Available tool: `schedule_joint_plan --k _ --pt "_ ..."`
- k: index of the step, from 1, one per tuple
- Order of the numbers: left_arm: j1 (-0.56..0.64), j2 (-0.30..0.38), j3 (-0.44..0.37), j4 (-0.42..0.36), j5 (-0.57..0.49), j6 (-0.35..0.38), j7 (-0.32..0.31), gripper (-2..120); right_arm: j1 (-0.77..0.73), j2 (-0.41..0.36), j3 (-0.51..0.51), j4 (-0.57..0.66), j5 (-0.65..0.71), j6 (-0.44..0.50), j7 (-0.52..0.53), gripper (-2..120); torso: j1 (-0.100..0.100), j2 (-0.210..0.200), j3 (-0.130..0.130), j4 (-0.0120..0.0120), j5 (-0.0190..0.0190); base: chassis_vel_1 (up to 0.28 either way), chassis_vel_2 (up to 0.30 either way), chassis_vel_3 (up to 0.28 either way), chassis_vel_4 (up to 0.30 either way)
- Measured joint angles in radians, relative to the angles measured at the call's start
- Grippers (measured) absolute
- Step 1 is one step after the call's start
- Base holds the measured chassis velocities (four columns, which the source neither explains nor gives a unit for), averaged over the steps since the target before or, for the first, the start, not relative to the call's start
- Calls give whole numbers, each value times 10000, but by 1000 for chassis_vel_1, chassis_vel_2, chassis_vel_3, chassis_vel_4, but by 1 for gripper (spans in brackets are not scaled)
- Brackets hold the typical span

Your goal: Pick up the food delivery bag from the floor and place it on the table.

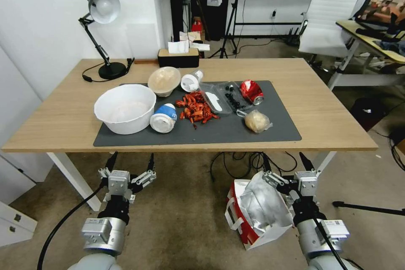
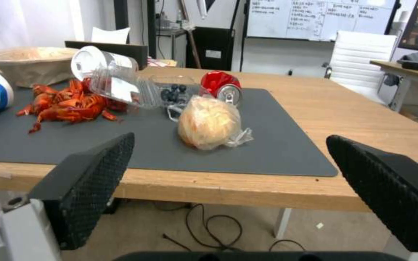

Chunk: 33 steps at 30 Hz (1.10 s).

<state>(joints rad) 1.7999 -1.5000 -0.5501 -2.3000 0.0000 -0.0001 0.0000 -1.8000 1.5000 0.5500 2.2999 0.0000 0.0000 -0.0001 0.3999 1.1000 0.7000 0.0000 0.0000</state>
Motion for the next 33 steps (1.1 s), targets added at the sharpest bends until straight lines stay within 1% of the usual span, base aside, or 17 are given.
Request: schedule_joint_plan --k 28,30,31,32,33 --pt "-1 0 -1 0 -3 0 -2 100 0 0 0 0 0 0 0 100 0 0 0 0 0 0 0 0 0" --pt "-91 35 -67 0 -86 -1 -95 100 17 -5 0 0 24 -25 -5 100 0 0 0 0 -1 0 0 0 0" --pt "-292 134 -215 -10 -329 -4 -325 100 115 -22 -36 12 152 -145 -55 100 -1 0 0 2 -6 0 0 0 0" --pt "-726 343 -604 -91 -804 -28 -864 100 268 -67 -86 47 416 -410 -170 100 -1 0 1 -1 -4 0 0 0 0" --pt "-882 423 -727 -129 -946 -46 -1028 100 368 -94 -127 66 570 -574 -244 100 -1 0 0 -6 1 0 0 0 0"
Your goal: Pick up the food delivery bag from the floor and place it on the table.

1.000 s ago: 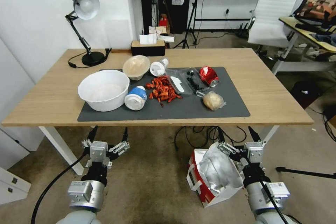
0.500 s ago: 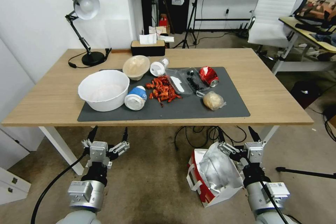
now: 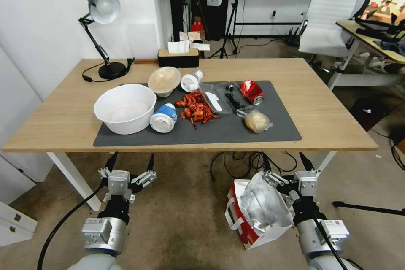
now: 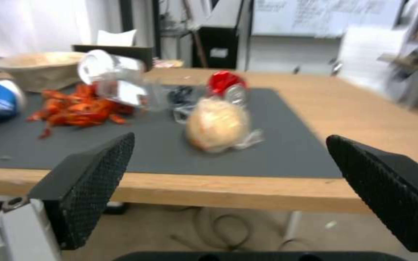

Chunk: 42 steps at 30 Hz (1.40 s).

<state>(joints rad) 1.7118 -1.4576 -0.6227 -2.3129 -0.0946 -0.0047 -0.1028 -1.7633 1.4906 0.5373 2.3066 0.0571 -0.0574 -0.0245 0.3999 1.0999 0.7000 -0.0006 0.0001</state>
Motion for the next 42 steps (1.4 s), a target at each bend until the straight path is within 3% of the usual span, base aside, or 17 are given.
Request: schedule_joint_plan --k 2,3,7,19,31,42 --pt "-324 121 -194 -79 -319 -71 -324 100 322 -67 -145 82 414 -347 -204 100 2 1 -1 6 9 0 0 0 0" --pt "-404 129 -260 -64 -450 -73 -447 100 490 -121 -184 77 601 -461 -280 100 6 -2 3 9 -10 0 0 0 0" --pt "-386 138 -272 -64 -476 -84 -444 100 598 -182 -139 31 666 -469 -286 100 2 0 0 8 4 0 0 0 0" --pt "-9 358 -306 314 -328 -218 -162 100 723 -413 523 -191 826 -181 29 100 2 -1 0 6 -2 0 0 0 0" --pt "218 424 -386 446 -1528 -772 431 100 592 -318 533 -248 727 109 110 100 1 0 0 6 -1 0 0 0 0" --pt "538 443 -482 395 -1695 -966 658 100 592 -304 502 -324 783 304 177 100 1 0 -1 6 0 0 0 0 0"
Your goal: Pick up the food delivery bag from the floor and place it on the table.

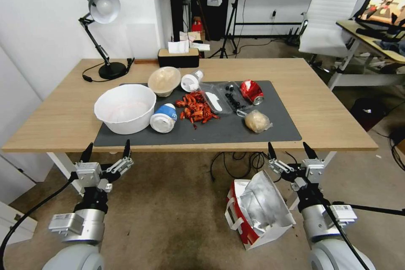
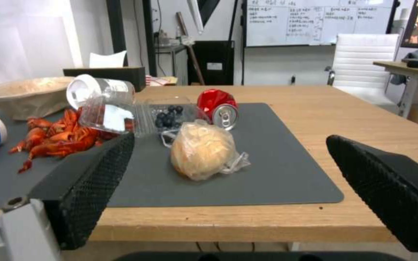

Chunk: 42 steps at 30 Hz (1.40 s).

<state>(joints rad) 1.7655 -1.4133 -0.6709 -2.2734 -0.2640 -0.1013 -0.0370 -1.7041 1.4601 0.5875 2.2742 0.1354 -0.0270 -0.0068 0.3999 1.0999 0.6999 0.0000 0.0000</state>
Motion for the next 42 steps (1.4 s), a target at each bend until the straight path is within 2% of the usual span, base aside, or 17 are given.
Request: schedule_joint_plan --k 8,42 --pt "319 -28 10 67 -157 -232 155 100 -70 -15 15 -177 316 151 25 100 -62 -137 -76 -1 -1 0 0 0 0" --pt "358 -19 129 357 188 -514 428 100 -90 147 -146 -449 -12 439 347 100 -842 -1921 -1080 -1 0 0 0 0 0"
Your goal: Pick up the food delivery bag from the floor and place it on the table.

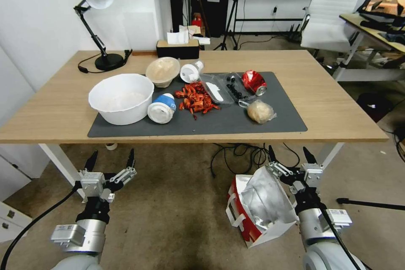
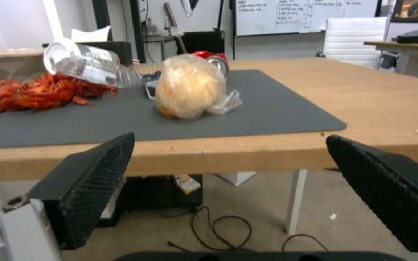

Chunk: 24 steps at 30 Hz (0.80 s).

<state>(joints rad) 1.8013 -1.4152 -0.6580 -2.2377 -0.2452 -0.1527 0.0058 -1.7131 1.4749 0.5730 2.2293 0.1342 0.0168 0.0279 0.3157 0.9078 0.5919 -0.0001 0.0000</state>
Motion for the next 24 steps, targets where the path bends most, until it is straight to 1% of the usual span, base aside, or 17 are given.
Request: schedule_joint_plan --k 6,9,16,20,24 --pt "1 3 26 55 -9 -47 43 100 -4 24 -13 -45 -48 22 0 100 -77 -186 -106 1 0 0 0 0 0" --pt "-9 3 37 111 -22 -133 51 100 21 8 -13 -79 -106 54 0 100 -178 -421 -240 0 0 0 0 0 0" --pt "-17 4 38 119 -22 -157 51 100 51 -15 -8 -101 -107 57 0 100 -249 -586 -332 1 0 0 0 0 0" --pt "-22 2 27 139 -3 -172 28 100 74 -17 -3 -157 -134 82 2 100 -368 -873 -503 1 0 0 0 0 0" --pt "-30 -6 35 144 -22 -177 2 100 74 -17 -2 -172 -159 107 -1 100 -421 -996 -572 1 0 0 0 0 0"
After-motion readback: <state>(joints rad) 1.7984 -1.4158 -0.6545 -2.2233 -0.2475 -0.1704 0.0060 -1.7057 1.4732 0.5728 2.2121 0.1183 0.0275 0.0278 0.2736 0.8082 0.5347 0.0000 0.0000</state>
